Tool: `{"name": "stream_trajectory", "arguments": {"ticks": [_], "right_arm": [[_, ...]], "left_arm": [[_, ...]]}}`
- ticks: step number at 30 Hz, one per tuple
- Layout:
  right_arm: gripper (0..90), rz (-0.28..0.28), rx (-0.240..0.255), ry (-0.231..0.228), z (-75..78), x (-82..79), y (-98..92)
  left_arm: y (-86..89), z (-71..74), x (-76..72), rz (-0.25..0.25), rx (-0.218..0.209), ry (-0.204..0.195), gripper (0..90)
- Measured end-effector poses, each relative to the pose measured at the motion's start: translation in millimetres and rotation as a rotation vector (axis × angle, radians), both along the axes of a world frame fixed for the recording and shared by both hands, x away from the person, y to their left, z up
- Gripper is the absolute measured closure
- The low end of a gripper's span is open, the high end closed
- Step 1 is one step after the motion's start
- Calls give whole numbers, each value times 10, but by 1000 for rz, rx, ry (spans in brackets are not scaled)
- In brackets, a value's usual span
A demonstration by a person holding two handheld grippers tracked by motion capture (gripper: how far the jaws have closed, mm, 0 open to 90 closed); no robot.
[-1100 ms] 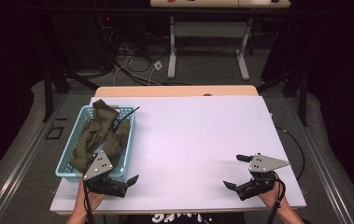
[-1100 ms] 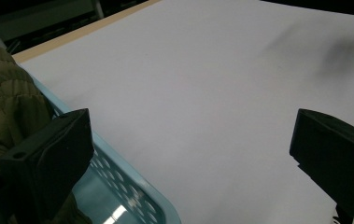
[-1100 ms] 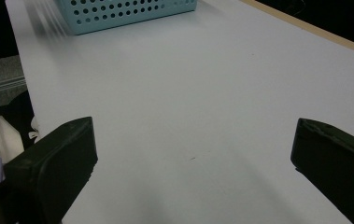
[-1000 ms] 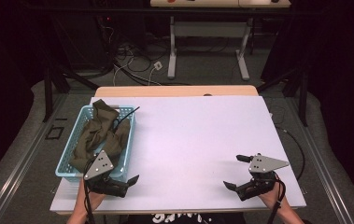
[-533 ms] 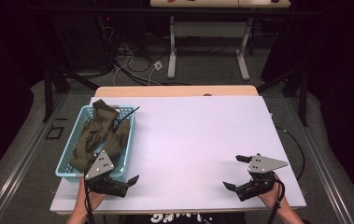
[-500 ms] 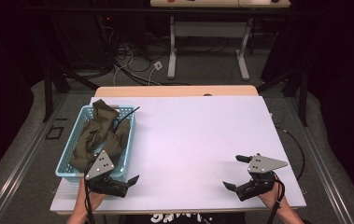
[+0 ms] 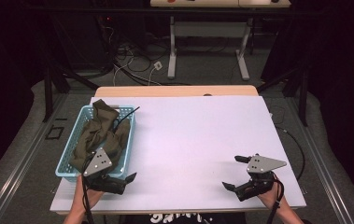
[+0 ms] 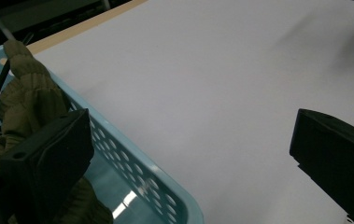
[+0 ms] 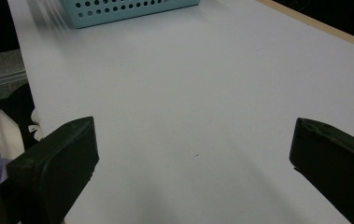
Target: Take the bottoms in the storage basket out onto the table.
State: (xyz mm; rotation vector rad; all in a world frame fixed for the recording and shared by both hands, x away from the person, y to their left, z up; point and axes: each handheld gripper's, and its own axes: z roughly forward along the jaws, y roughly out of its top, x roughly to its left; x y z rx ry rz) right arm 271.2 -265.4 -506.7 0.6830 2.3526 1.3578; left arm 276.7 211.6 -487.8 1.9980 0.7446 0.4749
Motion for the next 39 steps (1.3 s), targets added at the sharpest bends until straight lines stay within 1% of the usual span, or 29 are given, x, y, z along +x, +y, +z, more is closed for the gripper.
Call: {"name": "stream_trajectory", "arguments": {"ticks": [1, 3, 6, 14, 15, 19, 20, 22, 23, 28, 34, 36, 39], "right_arm": [[8, 0, 0, 0, 0, 0, 0], [8, 0, 0, -1, 1, 0, -3], [8, 2, -1, -3, 4, -3, 4], [8, 10, -6, 1, 0, 5, 15], [9, 12, -4, -6, 5, -2, 14], [8, 15, -5, -4, 7, -15, 19], [9, 16, -8, -6, 9, -18, 21], [9, 17, -6, -9, 11, -18, 24], [8, 17, -7, -9, 11, -18, 25], [9, 20, -7, -10, 12, -22, 24], [9, 22, -6, -4, 1, -6, 26], [9, 22, -7, -2, 0, -5, 27], [9, 23, -7, -3, 4, -14, 36]], "left_arm": [[0, 0, 0, 0, 0, 0, 0], [26, -6, 28, 18, 5, 15, 0], [46, -11, 38, 25, 12, 23, 0], [65, 1, 48, 38, 21, 20, 0], [65, 7, 48, 39, 30, 20, 0], [66, 18, 45, 42, 39, 19, 0], [70, 24, 42, 44, 48, 17, 0], [73, 27, 43, 44, 50, 19, 0], [79, 35, 49, 43, 61, 21, 0], [97, 54, 70, 41, 66, 28, 0], [112, 72, 108, 32, 87, 36, 0], [115, 76, 111, 33, 90, 36, 0], [132, 102, 111, 34, 105, 31, 0]]}}
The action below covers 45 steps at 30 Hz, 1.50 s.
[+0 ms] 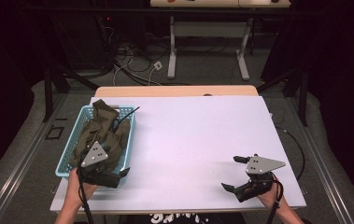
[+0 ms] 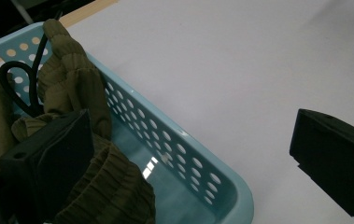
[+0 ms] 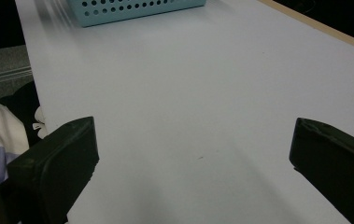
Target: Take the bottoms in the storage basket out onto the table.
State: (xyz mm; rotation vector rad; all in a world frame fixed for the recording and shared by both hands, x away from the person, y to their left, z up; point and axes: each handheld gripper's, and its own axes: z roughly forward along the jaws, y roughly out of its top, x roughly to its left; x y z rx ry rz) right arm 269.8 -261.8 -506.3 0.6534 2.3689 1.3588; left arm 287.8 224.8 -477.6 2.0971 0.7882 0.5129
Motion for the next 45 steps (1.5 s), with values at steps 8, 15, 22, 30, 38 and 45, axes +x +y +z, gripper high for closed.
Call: {"name": "stream_trajectory", "arguments": {"ticks": [8, 15, 22, 30, 38, 45], "right_arm": [[9, 4, -6, 2, -7, 7, 6], [10, 4, -6, 4, -9, 6, -1], [10, 6, -9, 5, -11, 8, 15], [10, 6, -10, 5, -9, 3, 7], [11, 4, -11, 6, -10, 3, 6], [11, 10, -15, 6, -16, 5, 18]], "left_arm": [[99, 61, 41, 4, 32, 0, 0], [161, 91, 88, 3, 82, 2, 0], [216, 114, 123, 5, 102, 6, 0], [233, 139, 195, -11, 153, 8, 0], [364, 166, 310, -17, 200, 35, 0], [456, 212, 343, -16, 221, 41, 0]]}}
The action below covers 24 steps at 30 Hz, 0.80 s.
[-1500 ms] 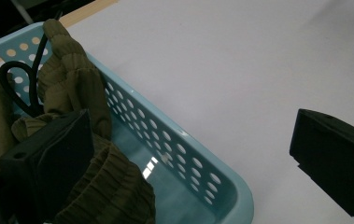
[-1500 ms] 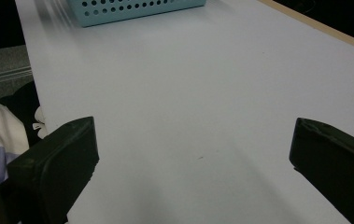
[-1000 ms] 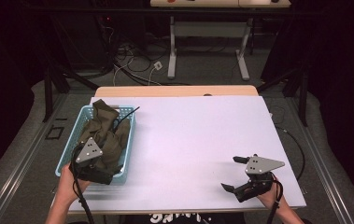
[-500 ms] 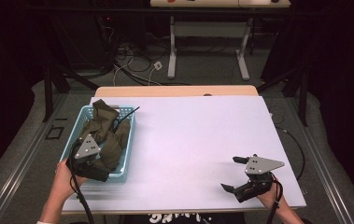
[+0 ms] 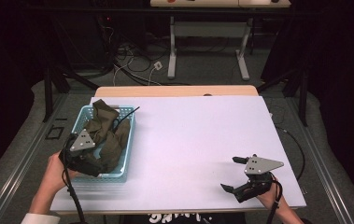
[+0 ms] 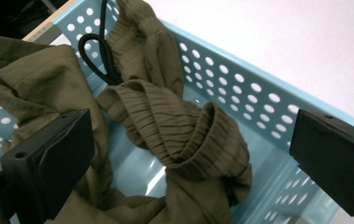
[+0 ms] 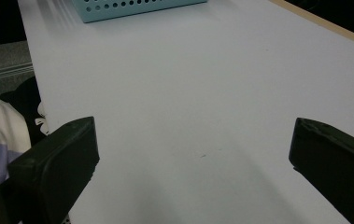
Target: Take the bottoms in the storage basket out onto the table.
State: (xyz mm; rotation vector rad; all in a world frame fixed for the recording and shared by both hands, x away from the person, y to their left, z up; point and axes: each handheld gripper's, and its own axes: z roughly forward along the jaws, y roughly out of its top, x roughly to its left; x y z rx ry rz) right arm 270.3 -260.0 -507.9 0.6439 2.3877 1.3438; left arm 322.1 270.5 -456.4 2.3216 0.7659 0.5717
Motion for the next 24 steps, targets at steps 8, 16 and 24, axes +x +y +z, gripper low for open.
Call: {"name": "stream_trajectory", "arguments": {"ticks": [8, 16, 24], "right_arm": [[12, 1, -1, -1, 2, -2, -1], [12, 7, 1, 3, -2, 0, 7], [12, 13, -4, 4, -8, 1, 15]], "left_arm": [[78, 25, 116, -39, 88, 50, 1], [132, 40, 226, -50, 150, 84, 0], [139, 19, 332, -72, 241, 143, 0]]}}
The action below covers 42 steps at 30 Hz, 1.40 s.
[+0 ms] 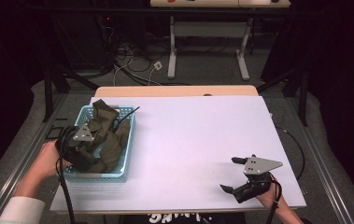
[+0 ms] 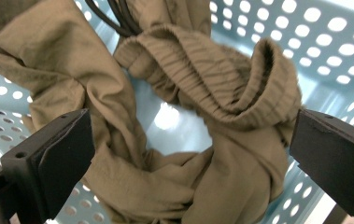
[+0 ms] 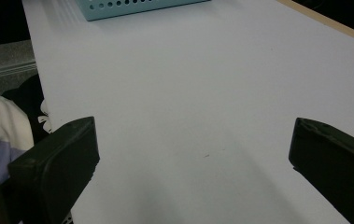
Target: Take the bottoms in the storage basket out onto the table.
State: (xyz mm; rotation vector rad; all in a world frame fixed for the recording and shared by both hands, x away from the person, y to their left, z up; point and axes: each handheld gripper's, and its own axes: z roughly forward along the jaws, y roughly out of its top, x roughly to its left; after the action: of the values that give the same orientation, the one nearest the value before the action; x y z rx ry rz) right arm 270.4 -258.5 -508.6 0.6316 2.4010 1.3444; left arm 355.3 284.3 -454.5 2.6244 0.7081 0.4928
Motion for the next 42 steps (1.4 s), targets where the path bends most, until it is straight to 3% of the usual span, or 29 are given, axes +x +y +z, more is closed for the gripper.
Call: {"name": "stream_trajectory", "arguments": {"ticks": [3, 5, 14, 18, 28, 33, 42], "right_arm": [[12, 1, -1, 2, -1, -1, 1], [12, 3, 0, 2, -1, -2, 2], [12, 2, -3, 3, -3, 1, 4], [12, 3, -2, 4, -2, -2, 6], [12, 4, -1, 6, -6, 1, 8], [12, 5, -2, 5, -6, 0, 9], [12, 9, 2, 2, -3, -3, 9]], "left_arm": [[-3, -22, 21, -6, 23, 18, 1], [-10, -55, 50, -23, 73, 52, 0], [-11, -125, 91, -49, 144, 103, 0], [-21, -166, 135, -67, 185, 152, 0], [-125, -209, 171, -130, 229, 219, 63], [-135, -263, 217, -140, 260, 263, 111], [-140, -333, 268, -147, 266, 324, 209]]}}
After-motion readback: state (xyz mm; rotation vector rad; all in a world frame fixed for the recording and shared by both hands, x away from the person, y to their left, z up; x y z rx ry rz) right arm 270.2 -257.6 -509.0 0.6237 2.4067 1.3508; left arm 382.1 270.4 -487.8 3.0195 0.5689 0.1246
